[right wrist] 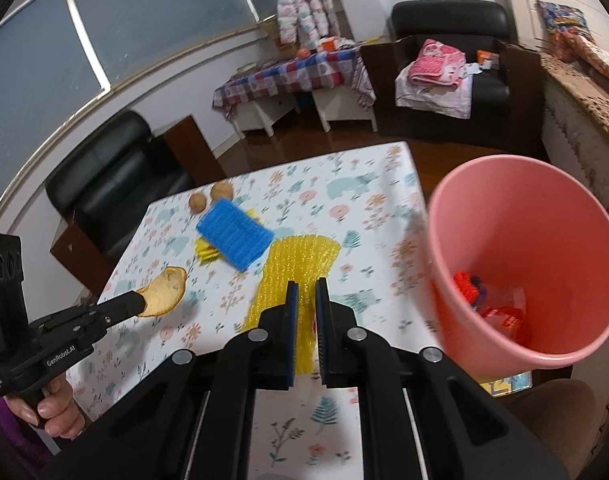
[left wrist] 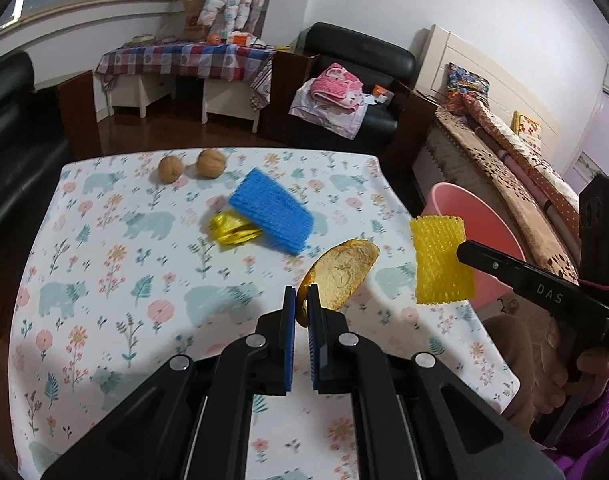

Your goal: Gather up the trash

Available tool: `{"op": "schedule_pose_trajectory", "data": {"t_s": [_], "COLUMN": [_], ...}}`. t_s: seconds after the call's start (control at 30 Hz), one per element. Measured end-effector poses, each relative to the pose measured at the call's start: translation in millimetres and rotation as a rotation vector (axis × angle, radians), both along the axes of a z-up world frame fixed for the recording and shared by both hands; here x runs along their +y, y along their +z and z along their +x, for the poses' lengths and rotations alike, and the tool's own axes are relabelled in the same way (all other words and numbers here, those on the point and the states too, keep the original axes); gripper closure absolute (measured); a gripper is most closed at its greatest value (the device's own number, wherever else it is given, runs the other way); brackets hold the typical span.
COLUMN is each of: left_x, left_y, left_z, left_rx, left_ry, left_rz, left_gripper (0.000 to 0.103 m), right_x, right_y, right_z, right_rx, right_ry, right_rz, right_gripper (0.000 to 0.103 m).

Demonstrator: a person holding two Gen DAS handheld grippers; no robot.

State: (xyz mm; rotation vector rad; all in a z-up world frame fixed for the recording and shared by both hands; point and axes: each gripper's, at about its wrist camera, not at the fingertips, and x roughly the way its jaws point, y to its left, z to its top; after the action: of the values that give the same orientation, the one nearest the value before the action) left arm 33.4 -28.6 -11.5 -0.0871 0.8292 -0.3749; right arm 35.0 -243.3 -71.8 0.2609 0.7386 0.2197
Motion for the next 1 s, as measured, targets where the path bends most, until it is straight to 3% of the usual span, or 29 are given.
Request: {"op": "schedule_pose_trajectory", "data": {"t_s": [1.0], "left_x": [-157], "left_y": [26], "left_z": [17], "left_rx": [-0.046], "left_ry": [-0.255], "left_rz": [0.044], "left_gripper": [0.098], "right_x": [-138], "right_y": [-3], "right_z": [-31], "right_rx": [-0.057], "right_ry": [-0.304], "right_rz": [0.076], "right_gripper": [0.094]}}
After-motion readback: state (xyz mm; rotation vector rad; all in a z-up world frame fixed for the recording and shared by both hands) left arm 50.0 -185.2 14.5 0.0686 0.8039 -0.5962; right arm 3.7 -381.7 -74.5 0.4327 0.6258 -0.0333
